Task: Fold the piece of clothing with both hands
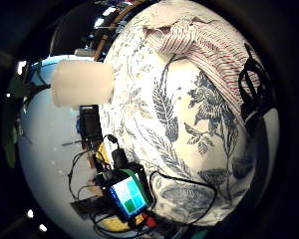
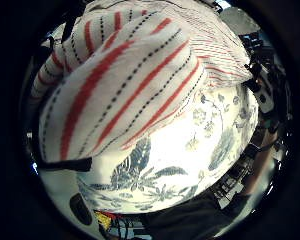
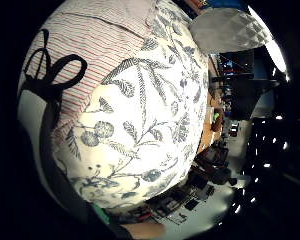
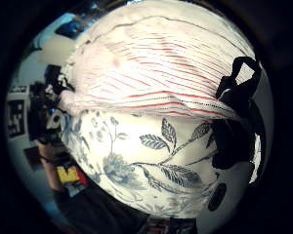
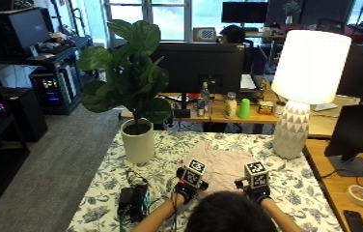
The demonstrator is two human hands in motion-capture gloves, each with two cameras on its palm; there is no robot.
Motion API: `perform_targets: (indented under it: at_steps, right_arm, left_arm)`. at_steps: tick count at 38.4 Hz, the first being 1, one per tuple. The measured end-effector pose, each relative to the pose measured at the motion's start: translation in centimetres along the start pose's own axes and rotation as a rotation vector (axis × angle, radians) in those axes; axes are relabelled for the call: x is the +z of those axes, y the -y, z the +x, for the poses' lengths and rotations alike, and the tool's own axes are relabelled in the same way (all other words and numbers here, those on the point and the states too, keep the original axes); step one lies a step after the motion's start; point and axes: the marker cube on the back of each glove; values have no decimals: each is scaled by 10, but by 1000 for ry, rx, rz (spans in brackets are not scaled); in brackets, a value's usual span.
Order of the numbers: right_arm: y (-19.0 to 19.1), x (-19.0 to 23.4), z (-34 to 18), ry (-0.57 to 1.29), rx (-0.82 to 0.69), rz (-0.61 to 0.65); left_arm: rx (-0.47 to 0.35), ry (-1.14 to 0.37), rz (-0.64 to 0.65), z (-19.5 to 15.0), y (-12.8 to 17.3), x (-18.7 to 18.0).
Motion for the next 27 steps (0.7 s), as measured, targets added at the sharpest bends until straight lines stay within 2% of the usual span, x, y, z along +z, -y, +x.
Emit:
perform_targets:
  at_steps: [2,5,14,20,23,27]
  right_arm:
    - [-14,-5,-3,10,-17,-69]
    - [-31,-22,-7,11,-61,-103]
    - [-87,-76,-16,22,-190,-224]
    - [-122,-129,-17,26,-269,-263]
    - [-122,-146,-12,28,-283,-255]
    - [-114,-170,-5,25,-266,-231]
  left_arm:
    - [7,-3,-26,-5,14,8]
    - [114,-65,-58,-3,26,13]
    - [268,-15,-136,-10,-40,-39]
    - [363,-22,-179,-17,-91,-82]
    - [368,-44,-168,-23,-97,-98]
    - [341,-62,-153,-33,-90,-119]
